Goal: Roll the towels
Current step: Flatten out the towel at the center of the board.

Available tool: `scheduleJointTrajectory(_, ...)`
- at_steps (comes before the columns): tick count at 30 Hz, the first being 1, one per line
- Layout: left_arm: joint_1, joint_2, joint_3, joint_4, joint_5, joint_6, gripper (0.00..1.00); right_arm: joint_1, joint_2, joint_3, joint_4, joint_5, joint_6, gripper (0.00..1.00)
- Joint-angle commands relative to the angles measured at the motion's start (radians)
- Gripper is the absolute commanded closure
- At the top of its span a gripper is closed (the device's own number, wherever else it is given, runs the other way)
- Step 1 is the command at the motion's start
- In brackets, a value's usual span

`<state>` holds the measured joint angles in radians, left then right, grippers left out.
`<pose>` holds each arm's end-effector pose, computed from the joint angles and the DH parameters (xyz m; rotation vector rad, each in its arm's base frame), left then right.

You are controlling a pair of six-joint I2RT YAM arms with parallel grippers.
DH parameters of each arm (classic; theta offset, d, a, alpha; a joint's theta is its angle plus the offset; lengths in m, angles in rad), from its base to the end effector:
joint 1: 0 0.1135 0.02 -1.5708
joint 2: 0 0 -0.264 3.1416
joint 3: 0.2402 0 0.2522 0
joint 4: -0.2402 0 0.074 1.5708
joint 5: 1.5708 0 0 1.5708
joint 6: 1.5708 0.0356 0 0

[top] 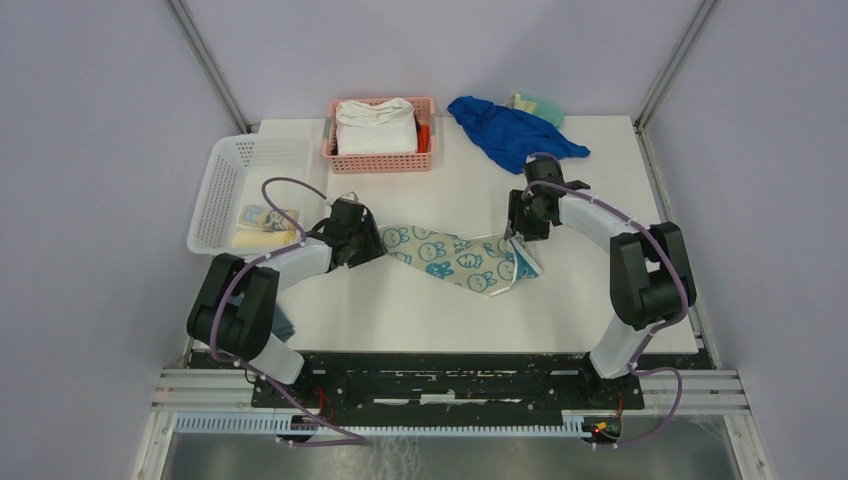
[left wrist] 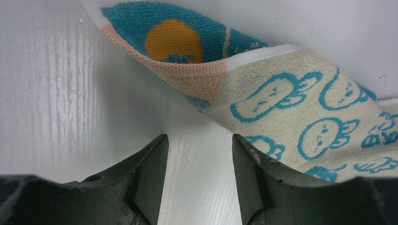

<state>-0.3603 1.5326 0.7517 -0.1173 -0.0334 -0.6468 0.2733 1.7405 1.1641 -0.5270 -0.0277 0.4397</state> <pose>0.2759 -0.1027 0.1618 -0.3728 2.4819 -0.3866 0.3387 0.0960 0.1927 0.2156 2.6927 0.2595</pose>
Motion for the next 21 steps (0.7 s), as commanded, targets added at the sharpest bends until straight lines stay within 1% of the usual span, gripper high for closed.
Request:
scheduleJointTrajectory(1,0.001,0.038,0.018,0.077,0.028,-0.058,0.40,0.002,-0.023,-0.018,0.021,-0.092,-0.008,0.43)
scheduleJointTrajectory(4,0.001,0.068,0.014,0.103,0.039,-0.069,0.42,0.003,-0.042,-0.042,0.023,-0.113,-0.006,0.43)
scheduleJointTrajectory(7,0.000,0.102,0.017,0.128,0.046,-0.081,0.44,0.004,-0.038,-0.055,0.022,-0.132,-0.008,0.47)
scheduleJointTrajectory(9,0.000,0.127,0.020,0.143,0.054,-0.088,0.47,0.004,-0.031,-0.061,0.020,-0.143,-0.010,0.54)
scheduleJointTrajectory(10,0.000,0.133,0.022,0.150,0.055,-0.090,0.50,0.004,-0.031,-0.062,0.018,-0.146,-0.011,0.60)
scheduleJointTrajectory(11,0.001,0.136,0.024,0.155,0.054,-0.092,0.56,0.004,-0.036,-0.061,0.012,-0.146,-0.013,0.68)
scheduleJointTrajectory(13,0.000,0.122,0.031,0.134,0.037,-0.086,0.75,0.004,-0.072,-0.062,0.000,-0.131,-0.014,0.87)
scheduleJointTrajectory(14,0.000,0.103,0.035,0.121,0.018,-0.075,0.83,0.004,-0.099,-0.060,-0.010,-0.116,-0.014,0.93)
scheduleJointTrajectory(15,0.000,0.075,0.043,0.081,-0.006,-0.060,0.89,0.004,-0.131,-0.054,-0.026,-0.093,-0.017,0.99)
scheduleJointTrajectory(16,0.000,0.046,0.054,0.045,-0.038,-0.039,0.95,0.004,-0.162,-0.047,-0.041,-0.072,-0.018,0.99)
scheduleJointTrajectory(17,0.000,0.009,0.068,-0.010,-0.079,-0.019,0.97,0.004,-0.197,-0.039,-0.059,-0.047,-0.023,0.99)
scheduleJointTrajectory(18,0.000,-0.026,0.088,-0.073,-0.138,0.005,0.97,0.004,-0.240,-0.032,-0.076,-0.024,-0.026,0.99)
scheduleJointTrajectory(21,0.000,-0.140,0.161,-0.252,-0.245,0.089,0.97,0.004,-0.331,-0.011,-0.117,0.023,-0.039,0.99)
